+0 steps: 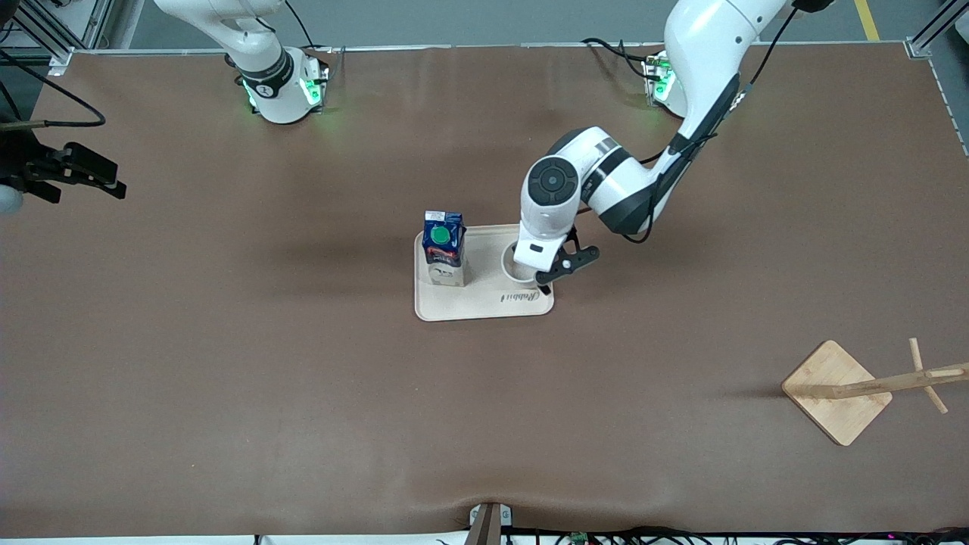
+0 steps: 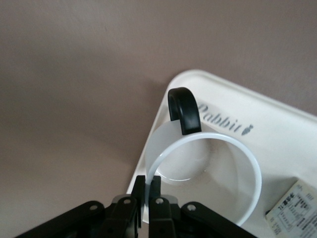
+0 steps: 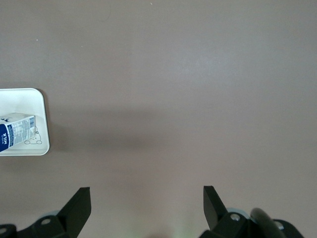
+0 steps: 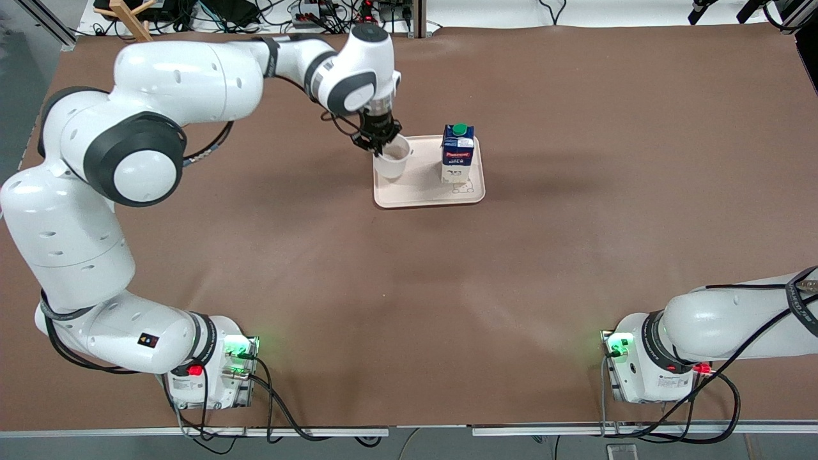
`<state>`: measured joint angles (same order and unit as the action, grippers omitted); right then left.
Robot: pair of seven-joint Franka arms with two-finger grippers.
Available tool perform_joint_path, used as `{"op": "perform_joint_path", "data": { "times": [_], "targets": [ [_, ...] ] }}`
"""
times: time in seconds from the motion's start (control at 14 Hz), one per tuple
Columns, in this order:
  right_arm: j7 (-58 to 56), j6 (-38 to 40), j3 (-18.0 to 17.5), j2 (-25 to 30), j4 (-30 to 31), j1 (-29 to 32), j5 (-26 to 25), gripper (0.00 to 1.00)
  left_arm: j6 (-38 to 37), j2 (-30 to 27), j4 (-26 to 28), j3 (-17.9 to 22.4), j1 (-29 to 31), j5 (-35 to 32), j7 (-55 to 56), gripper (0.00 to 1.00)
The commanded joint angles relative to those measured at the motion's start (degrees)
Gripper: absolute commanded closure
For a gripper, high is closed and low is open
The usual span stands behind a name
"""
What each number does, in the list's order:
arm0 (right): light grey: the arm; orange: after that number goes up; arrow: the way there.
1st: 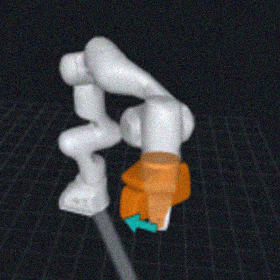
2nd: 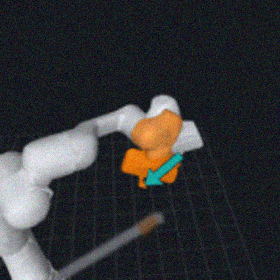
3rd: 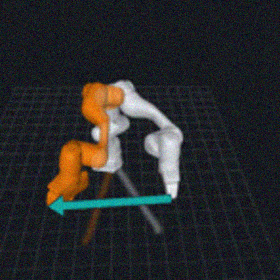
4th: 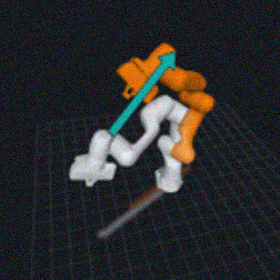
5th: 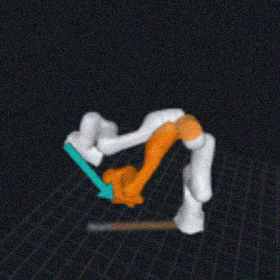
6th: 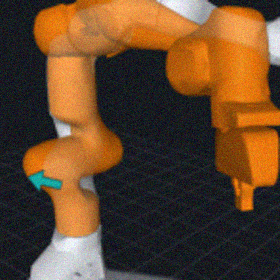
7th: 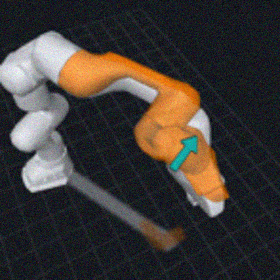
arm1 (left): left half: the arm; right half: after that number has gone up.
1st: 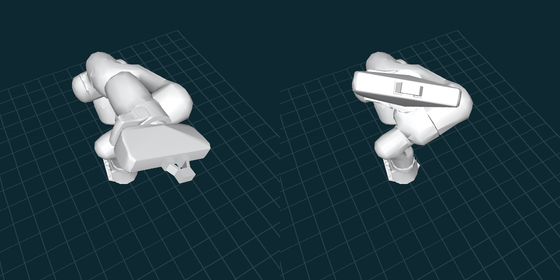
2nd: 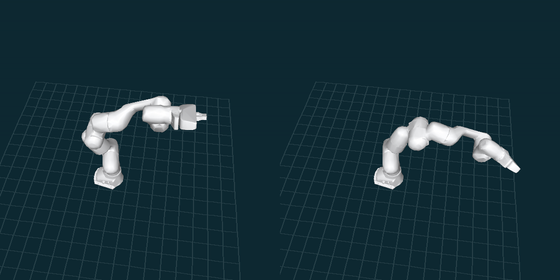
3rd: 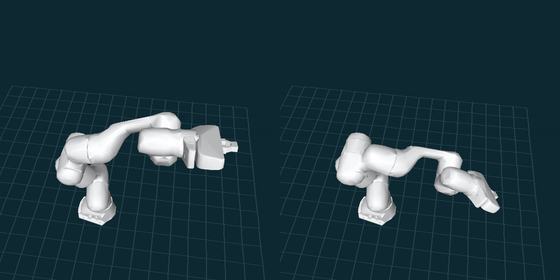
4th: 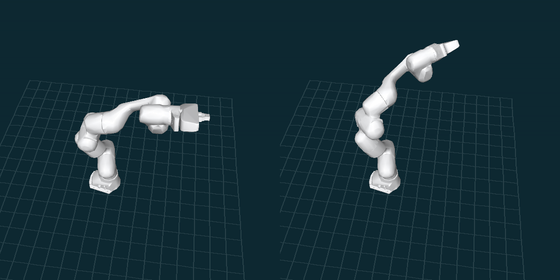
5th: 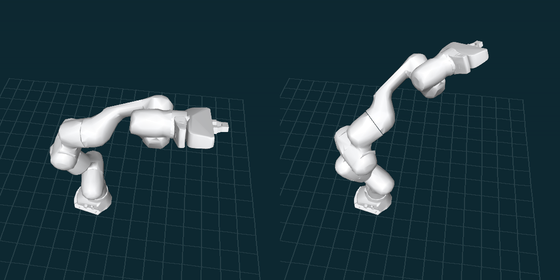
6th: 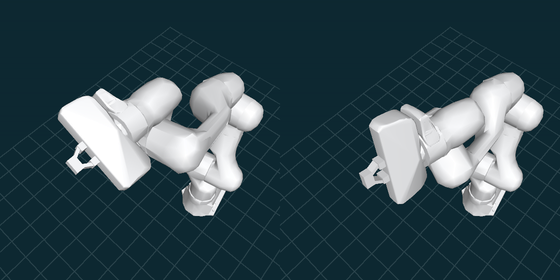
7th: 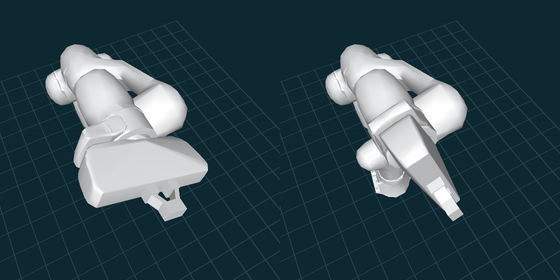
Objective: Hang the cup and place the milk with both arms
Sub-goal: 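Lower the left gripper and grasp the white mug's rim, then lift the mug with the left gripper toward the wooden stand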
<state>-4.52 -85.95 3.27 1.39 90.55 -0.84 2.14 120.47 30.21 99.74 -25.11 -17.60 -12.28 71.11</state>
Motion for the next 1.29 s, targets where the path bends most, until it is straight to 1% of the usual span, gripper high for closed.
{"op": "perform_joint_path", "data": {
  "times": [0.0,0.21,0.5,0.64,0.79,1.07,1.21],
  "targets": [
    [0.3,0.7,0.1,0.8,0.0,-0.5,-1.2,0.00,-7.9,-5.3,-3.7,-0.3,2.1,-1.0,-6.2,1.00],
    [0.3,0.8,0.1,0.8,0.0,-0.5,-1.2,0.00,-12.5,-9.0,-7.3,0.0,6.3,-1.1,-13.5,1.00],
    [0.3,1.2,0.1,0.8,0.1,-0.6,-1.2,0.00,-14.1,-15.3,-7.8,-0.4,17.7,-1.0,-31.0,1.00],
    [0.3,1.1,0.1,0.8,0.0,-0.5,-1.2,0.00,-16.2,-17.7,-8.2,-0.2,22.1,-0.4,-39.6,1.00],
    [0.3,1.1,0.1,0.8,0.0,-0.5,-1.2,0.00,-18.4,-19.8,-8.7,-0.1,25.8,-0.8,-44.5,1.00],
    [0.3,1.0,0.1,0.8,0.0,-0.4,-1.2,0.00,-18.7,-20.4,-12.1,-0.2,34.8,-0.2,-61.6,1.00],
    [0.3,1.0,0.1,0.8,0.0,-0.5,-1.2,0.00,-18.6,-20.5,-12.5,-0.2,38.0,-0.3,-66.0,1.00]
  ]
}}
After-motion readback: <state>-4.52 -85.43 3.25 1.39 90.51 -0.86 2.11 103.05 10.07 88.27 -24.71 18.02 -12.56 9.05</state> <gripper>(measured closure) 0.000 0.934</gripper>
